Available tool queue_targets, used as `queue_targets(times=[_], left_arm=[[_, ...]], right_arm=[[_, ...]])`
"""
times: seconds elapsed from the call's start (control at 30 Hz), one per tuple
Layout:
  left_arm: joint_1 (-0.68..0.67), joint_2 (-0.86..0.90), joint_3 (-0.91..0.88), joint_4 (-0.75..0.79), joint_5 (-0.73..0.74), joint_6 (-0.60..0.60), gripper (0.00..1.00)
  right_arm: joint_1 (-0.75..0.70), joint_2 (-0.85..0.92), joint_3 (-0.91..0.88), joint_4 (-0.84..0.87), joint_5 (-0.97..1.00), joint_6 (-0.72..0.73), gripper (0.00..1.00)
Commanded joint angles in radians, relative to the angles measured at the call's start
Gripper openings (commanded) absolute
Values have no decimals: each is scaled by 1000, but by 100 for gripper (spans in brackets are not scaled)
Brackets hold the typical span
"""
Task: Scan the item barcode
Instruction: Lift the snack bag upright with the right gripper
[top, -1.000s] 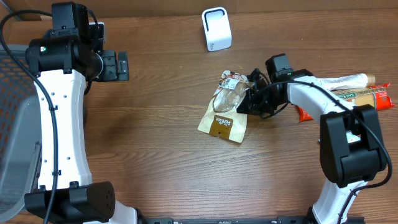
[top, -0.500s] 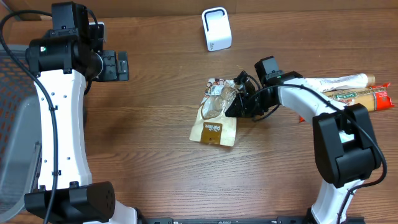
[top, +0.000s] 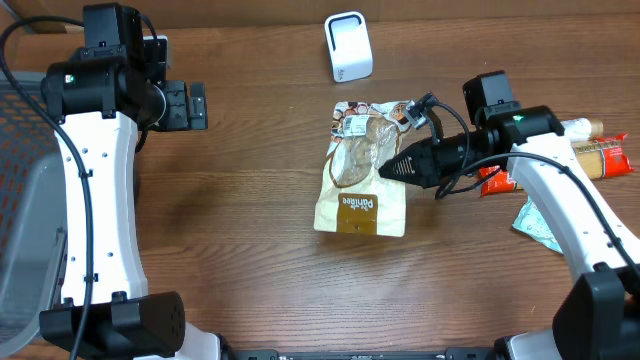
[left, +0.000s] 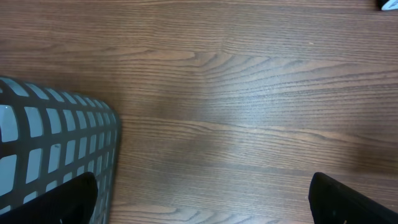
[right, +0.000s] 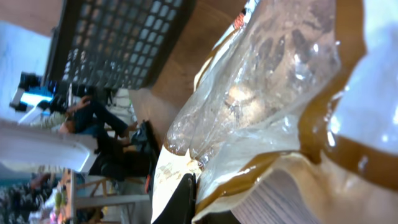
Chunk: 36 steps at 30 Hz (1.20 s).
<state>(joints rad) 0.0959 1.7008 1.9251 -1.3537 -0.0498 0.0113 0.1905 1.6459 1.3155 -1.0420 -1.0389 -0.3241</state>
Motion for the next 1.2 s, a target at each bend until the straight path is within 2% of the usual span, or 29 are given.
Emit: queue_targets(times=[0.0, 0.4, 1.17], left_arm=[[2, 6, 19, 4, -6, 19, 100], [2, 6, 19, 4, -6, 19, 99], [2, 6, 19, 4, -6, 19, 100]], right_arm=[[-1, -47, 70, -62, -95, -179, 4], [-1, -55, 331, -357, -187, -392, 4], [-1, -55, 375, -375, -166, -365, 4]])
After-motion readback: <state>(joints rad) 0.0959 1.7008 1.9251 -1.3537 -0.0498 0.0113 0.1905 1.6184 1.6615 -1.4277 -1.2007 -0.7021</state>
